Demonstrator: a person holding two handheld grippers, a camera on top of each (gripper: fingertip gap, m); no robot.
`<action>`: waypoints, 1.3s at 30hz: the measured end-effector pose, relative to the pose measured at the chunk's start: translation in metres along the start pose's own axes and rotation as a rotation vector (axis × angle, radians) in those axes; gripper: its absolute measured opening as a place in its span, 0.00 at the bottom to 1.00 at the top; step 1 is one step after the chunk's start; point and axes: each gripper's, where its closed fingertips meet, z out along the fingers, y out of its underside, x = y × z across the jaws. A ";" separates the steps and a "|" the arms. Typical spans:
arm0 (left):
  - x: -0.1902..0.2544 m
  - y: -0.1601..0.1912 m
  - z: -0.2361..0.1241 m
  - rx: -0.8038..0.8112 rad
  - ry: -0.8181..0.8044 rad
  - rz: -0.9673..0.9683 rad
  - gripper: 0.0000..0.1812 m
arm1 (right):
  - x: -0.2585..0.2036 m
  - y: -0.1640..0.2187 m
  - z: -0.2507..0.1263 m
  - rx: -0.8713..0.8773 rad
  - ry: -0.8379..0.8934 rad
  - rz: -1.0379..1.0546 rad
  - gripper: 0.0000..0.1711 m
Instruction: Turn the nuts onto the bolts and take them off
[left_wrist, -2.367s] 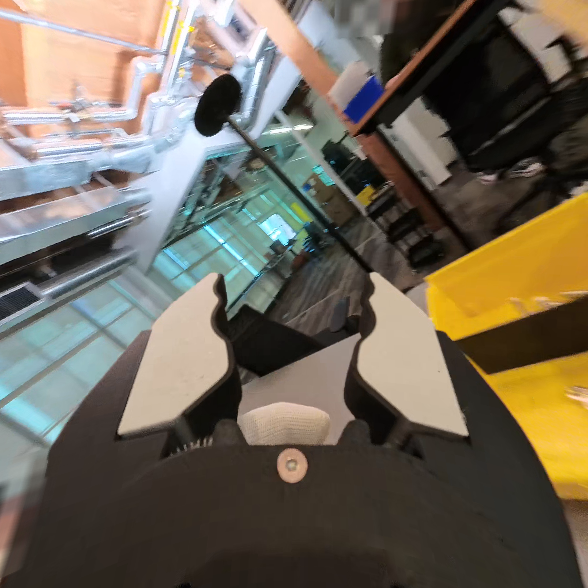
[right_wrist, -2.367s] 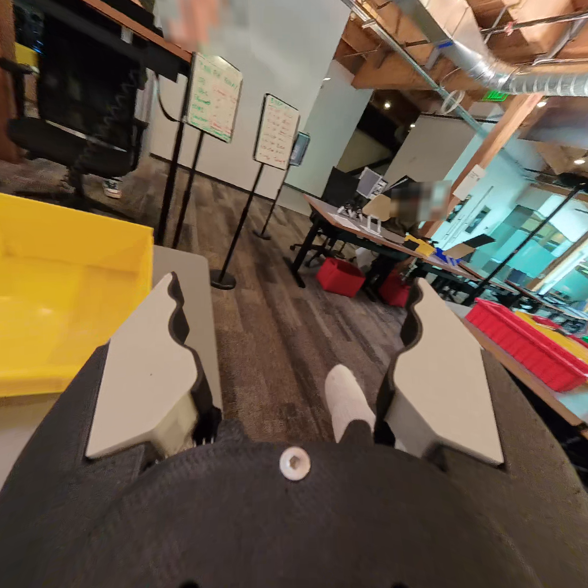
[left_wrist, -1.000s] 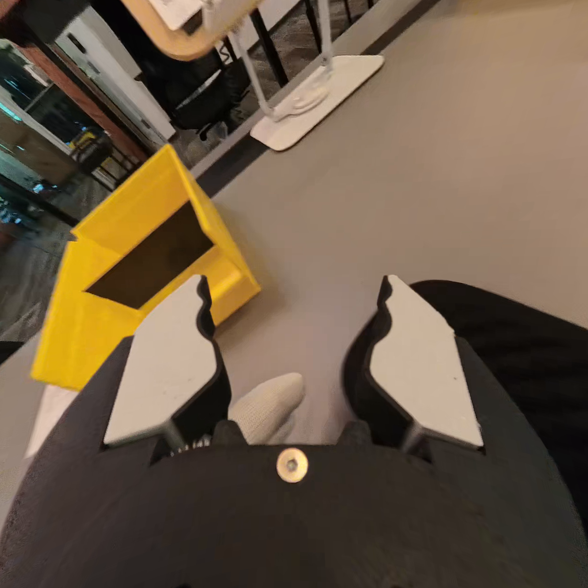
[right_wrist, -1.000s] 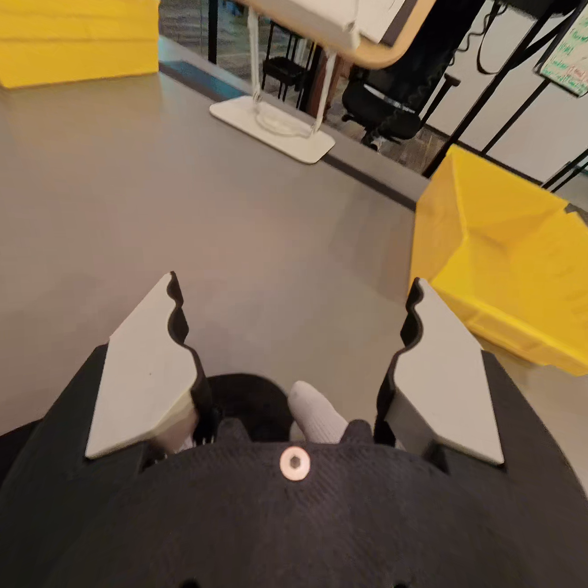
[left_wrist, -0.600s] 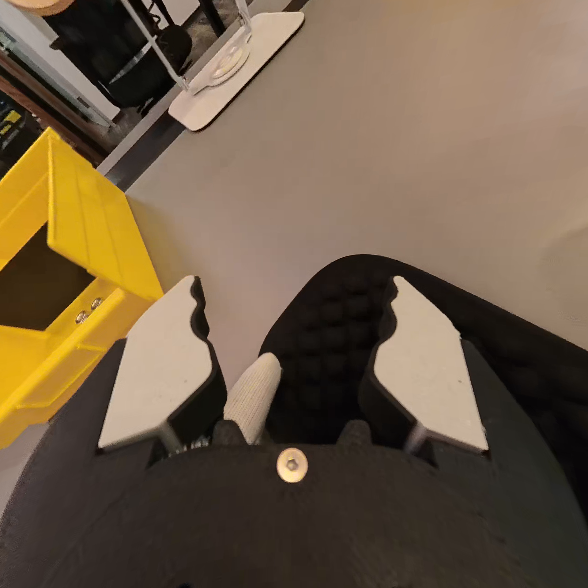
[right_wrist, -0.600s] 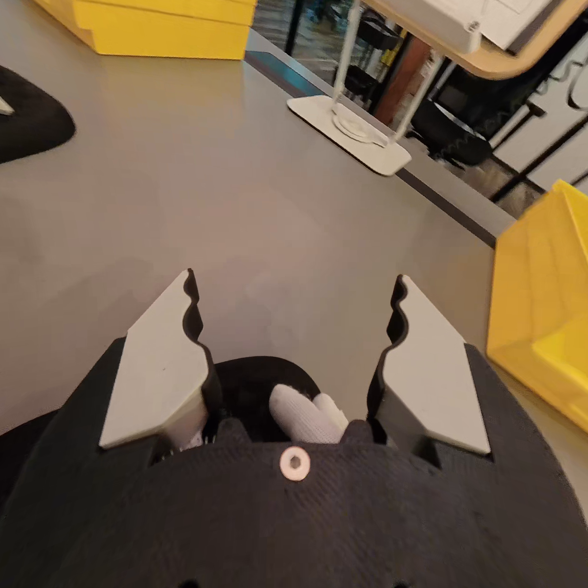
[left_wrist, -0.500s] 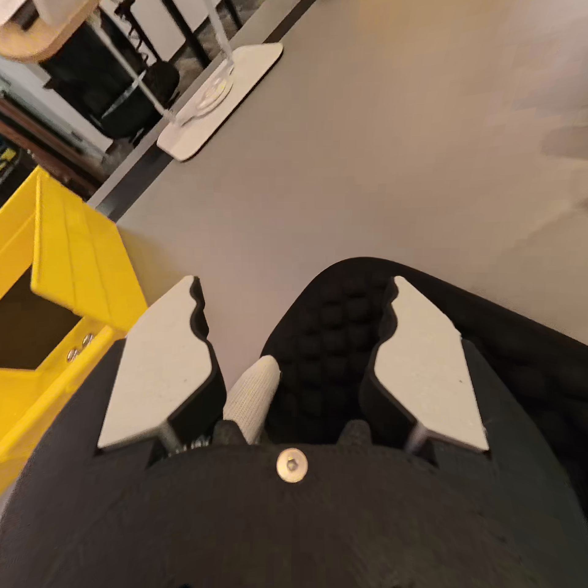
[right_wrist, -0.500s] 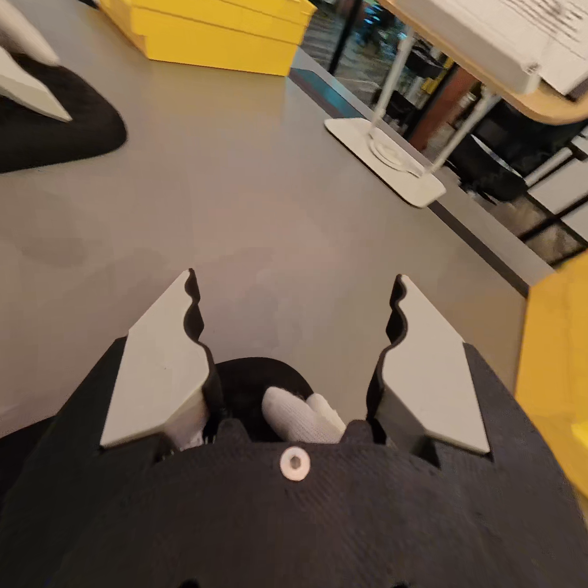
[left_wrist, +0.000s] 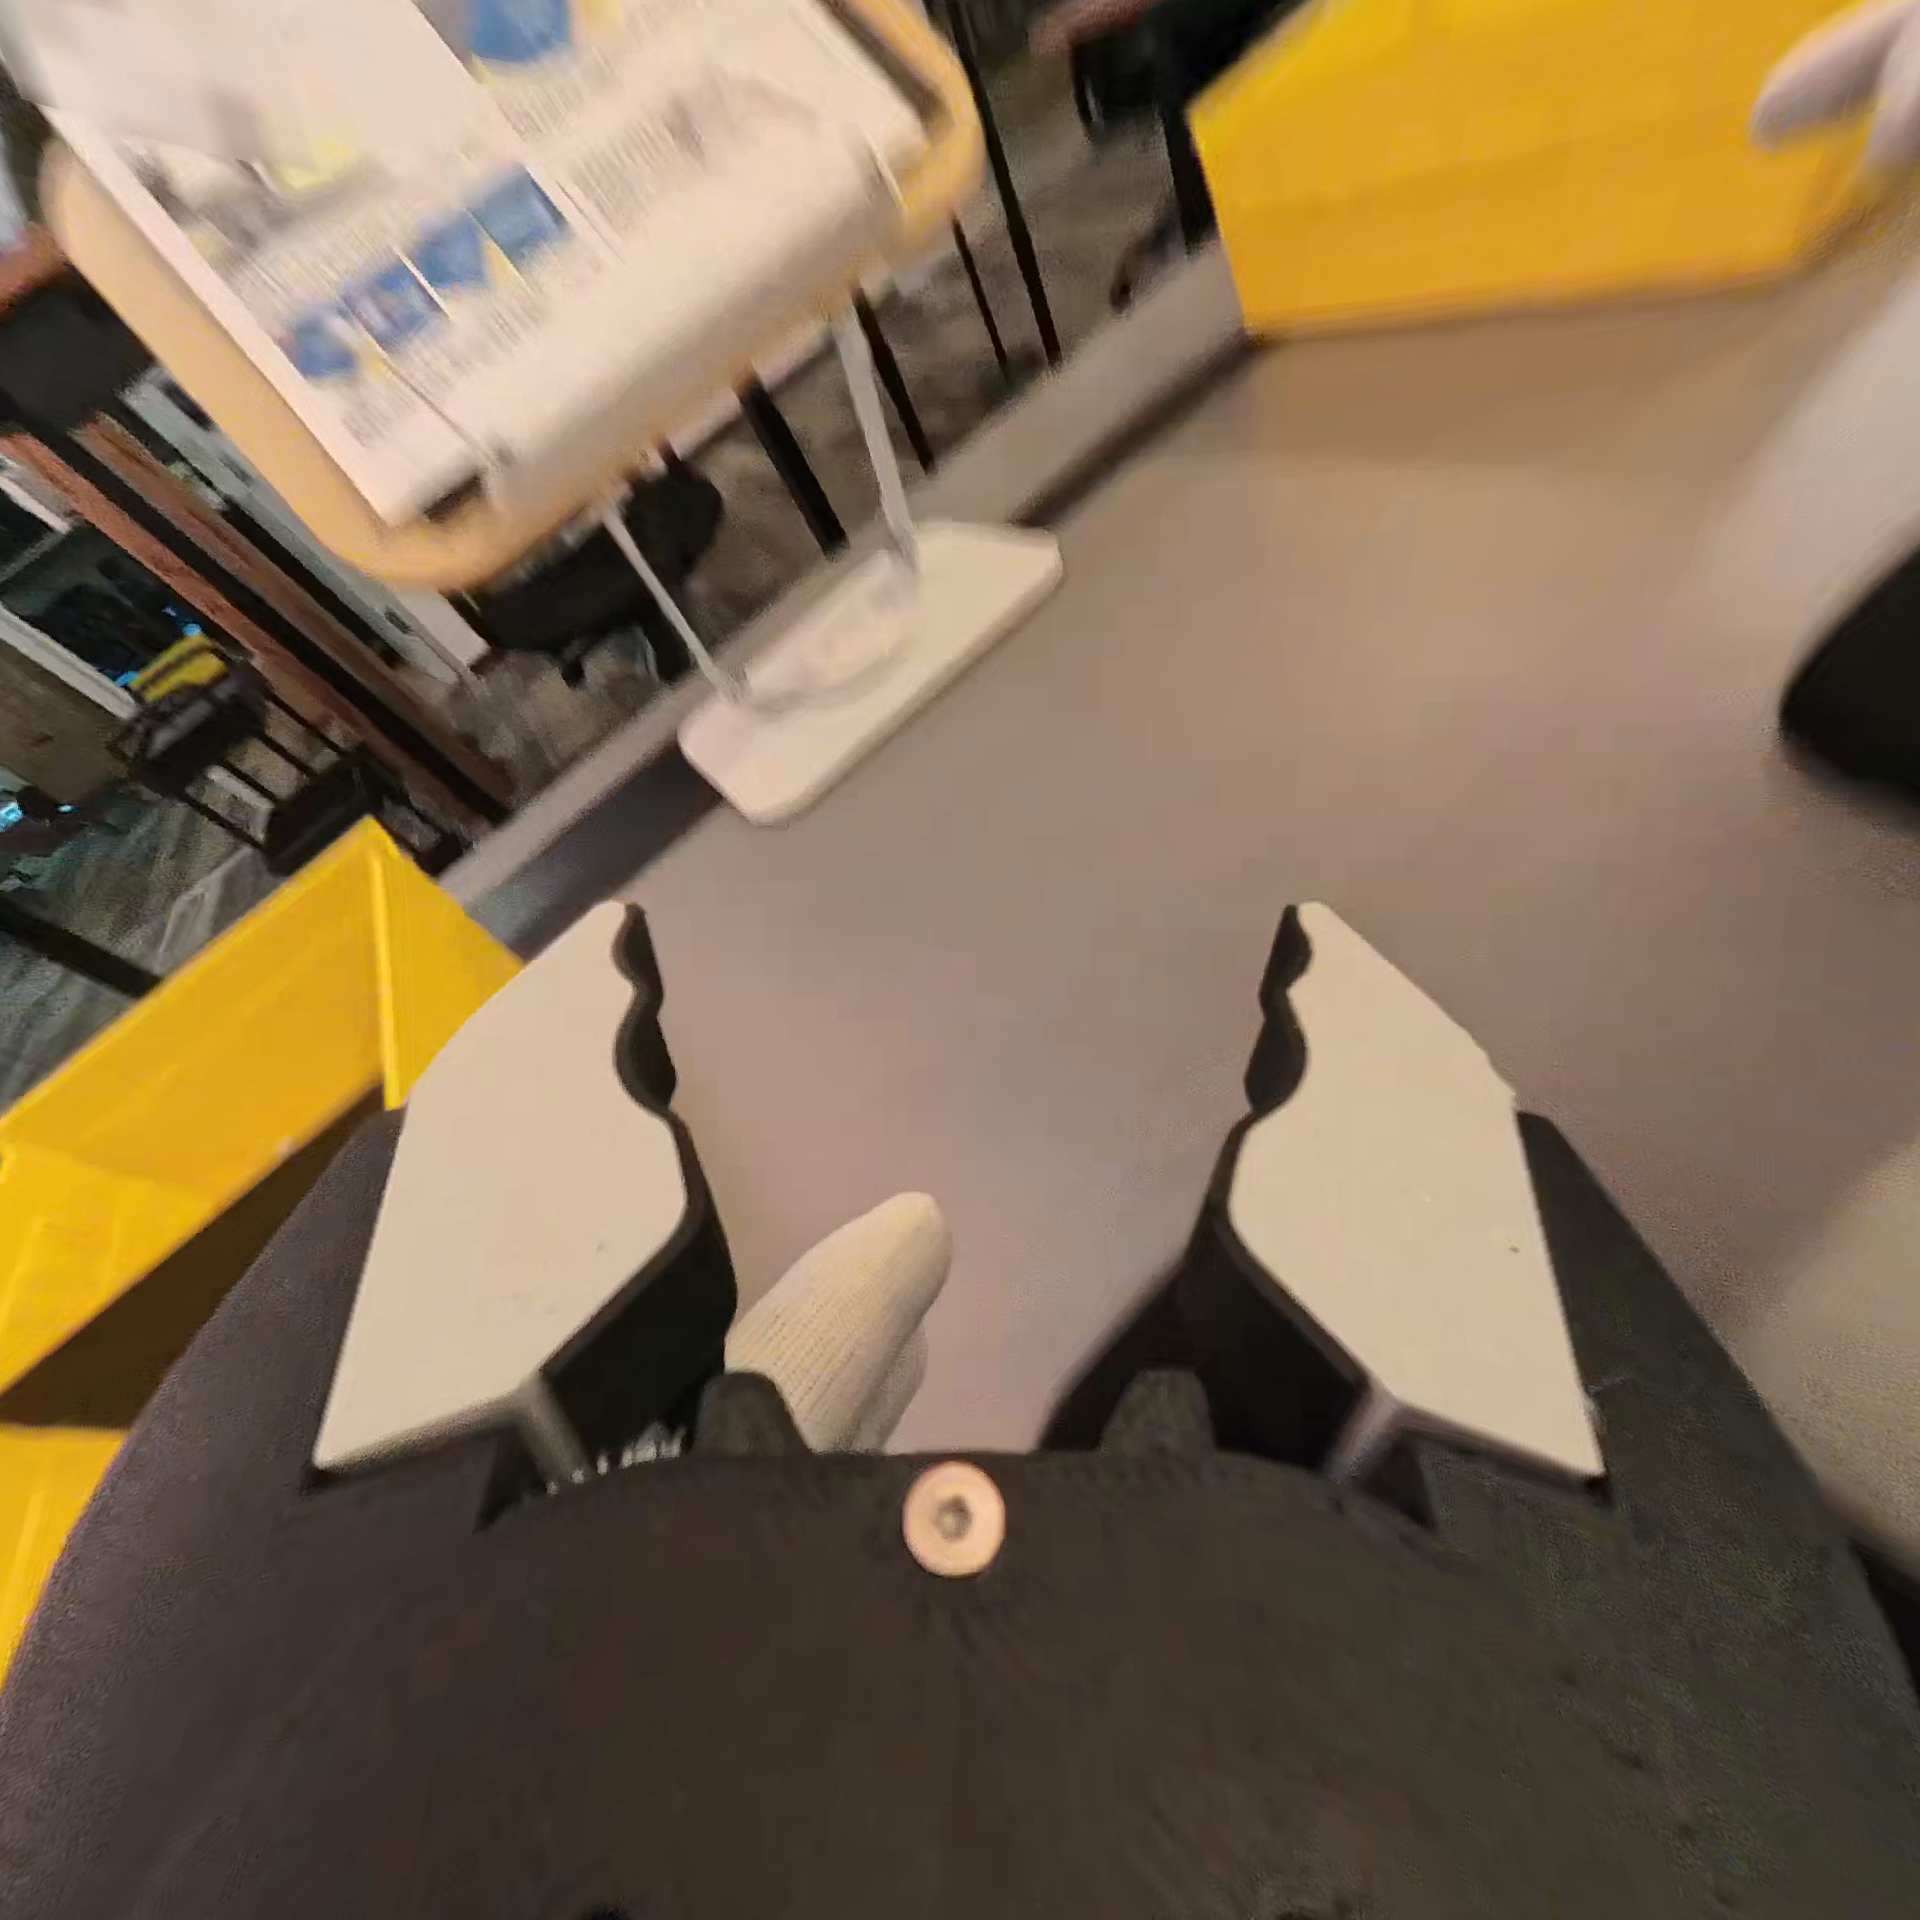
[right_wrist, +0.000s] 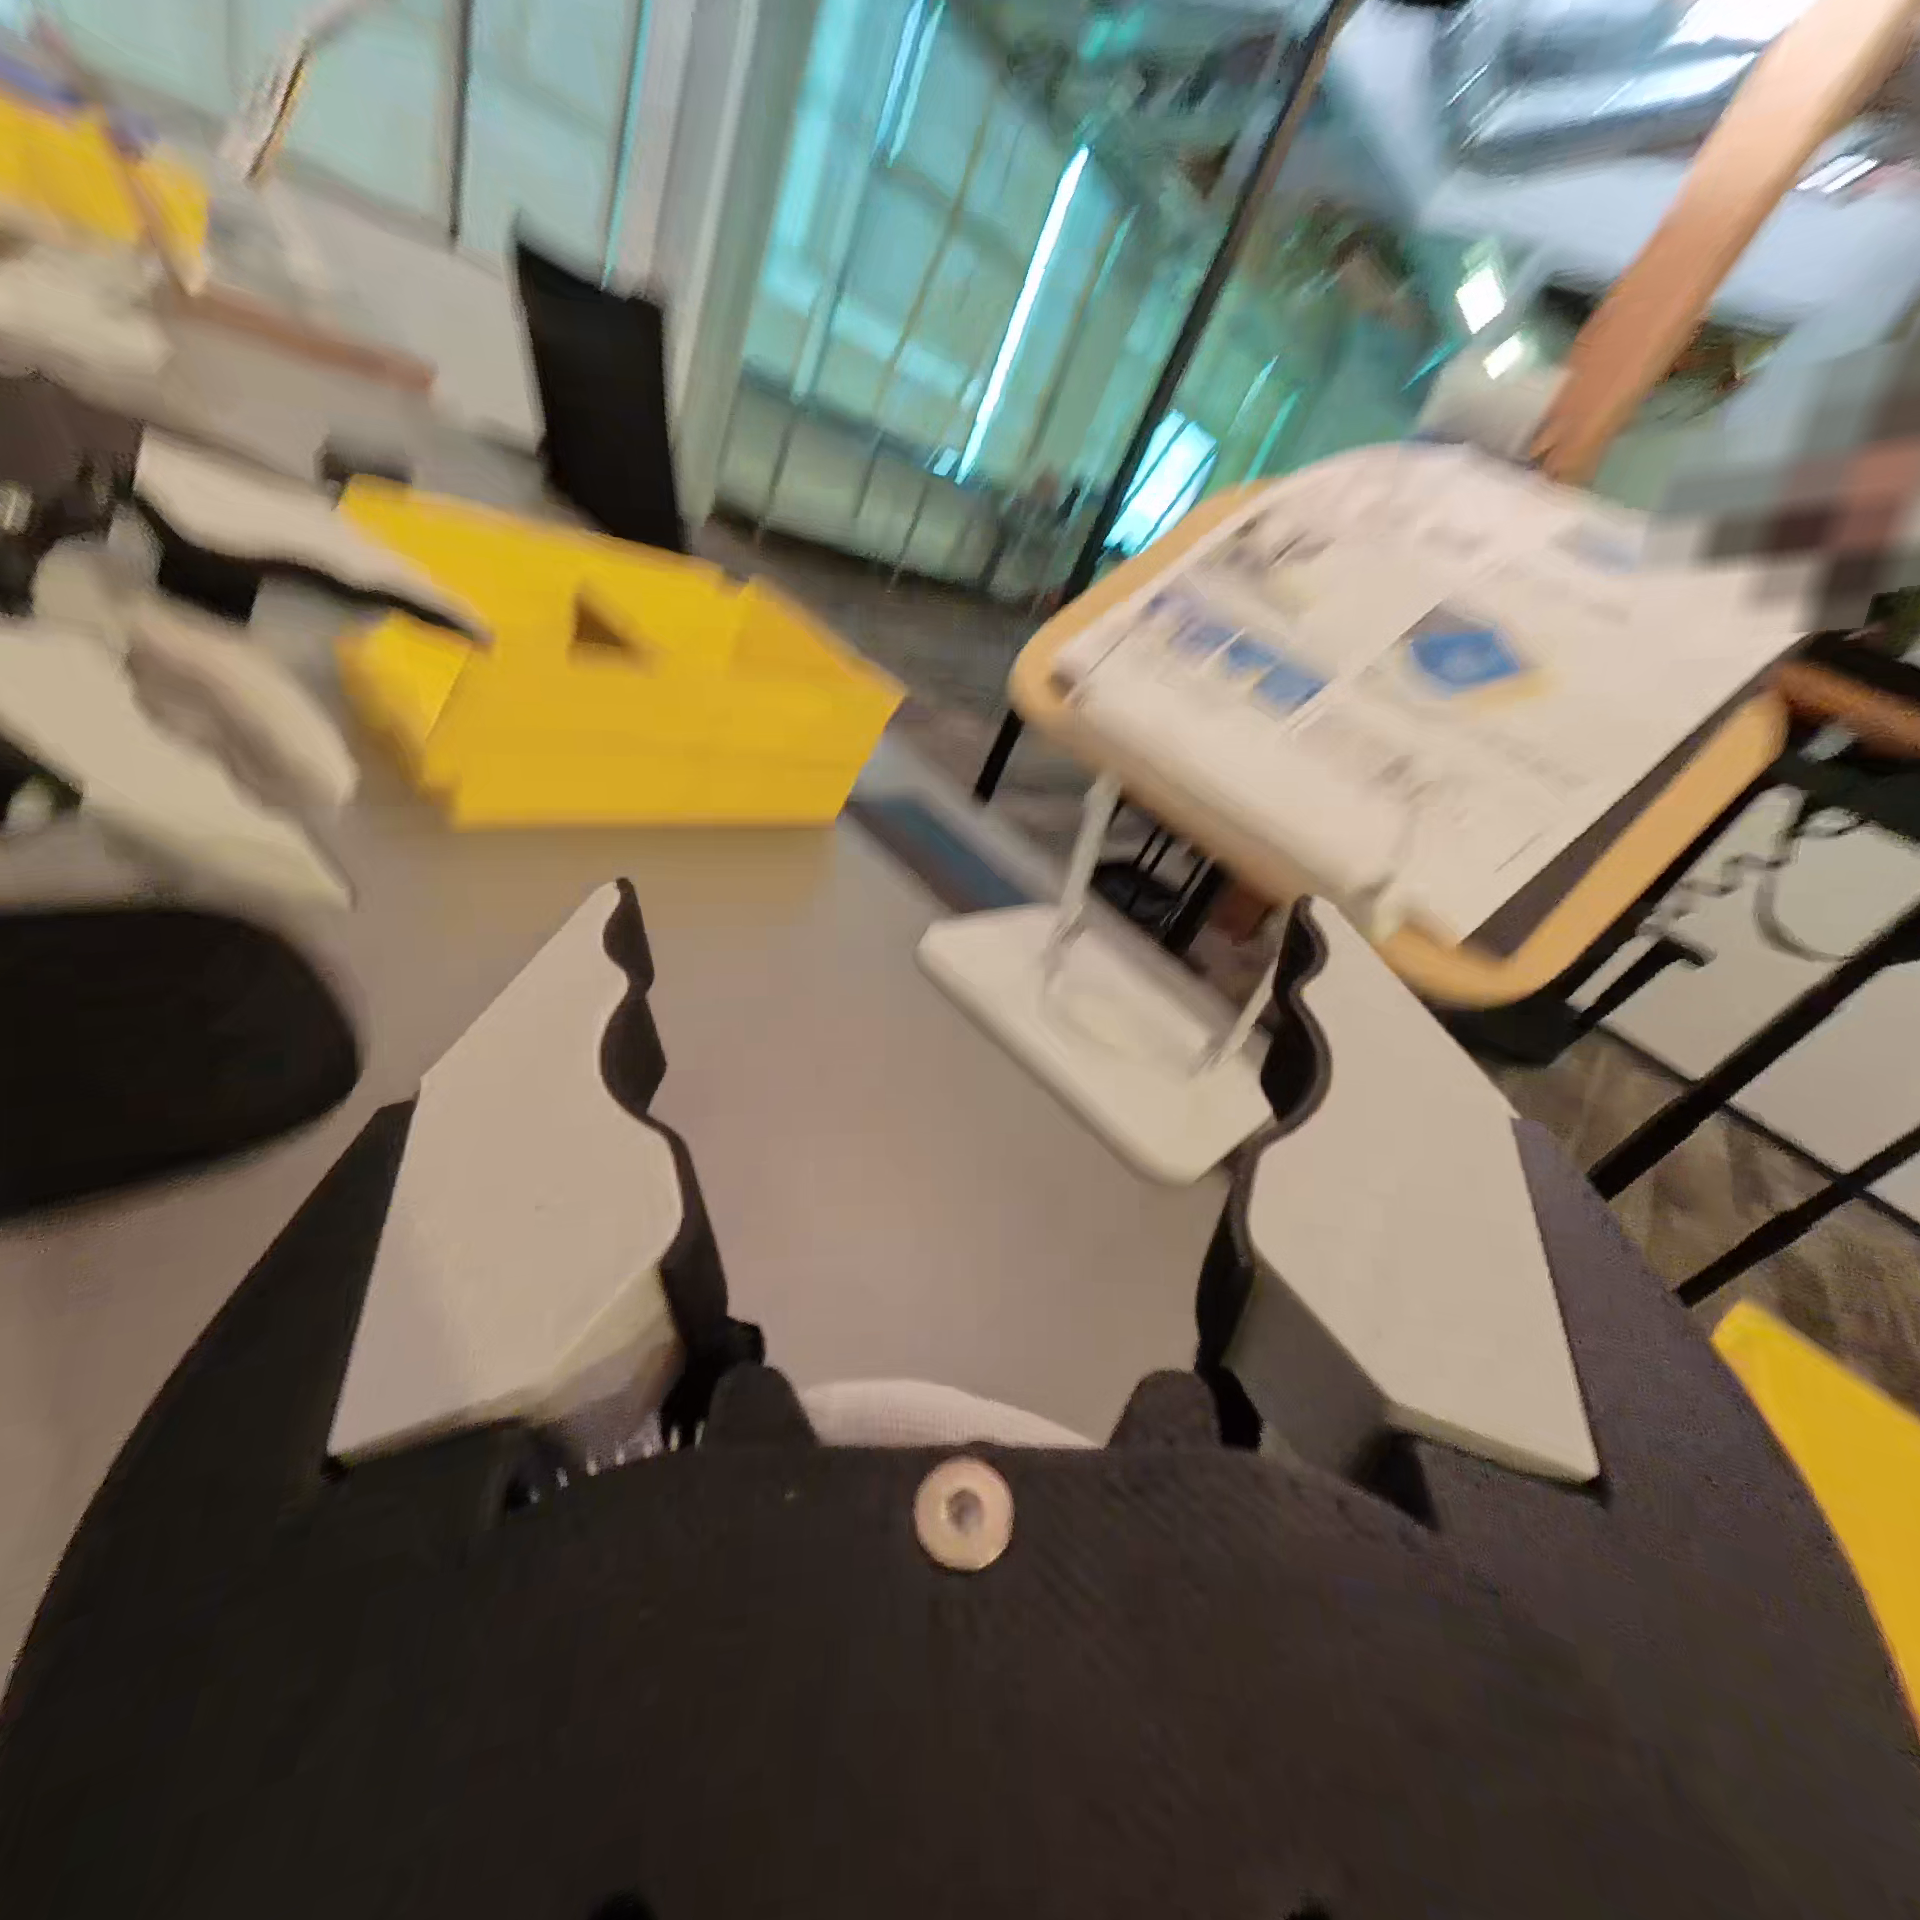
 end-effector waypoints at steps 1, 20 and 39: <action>-0.009 -0.027 0.010 0.064 -0.018 -0.045 0.58 | 0.022 -0.026 0.010 0.064 0.053 0.022 0.69; -0.157 -0.231 0.104 0.753 -0.462 -0.250 0.43 | 0.158 -0.165 0.077 0.762 0.207 0.108 0.56; -0.167 -0.148 0.109 0.422 -0.457 0.080 0.44 | 0.143 -0.074 0.103 0.419 0.150 -0.017 0.59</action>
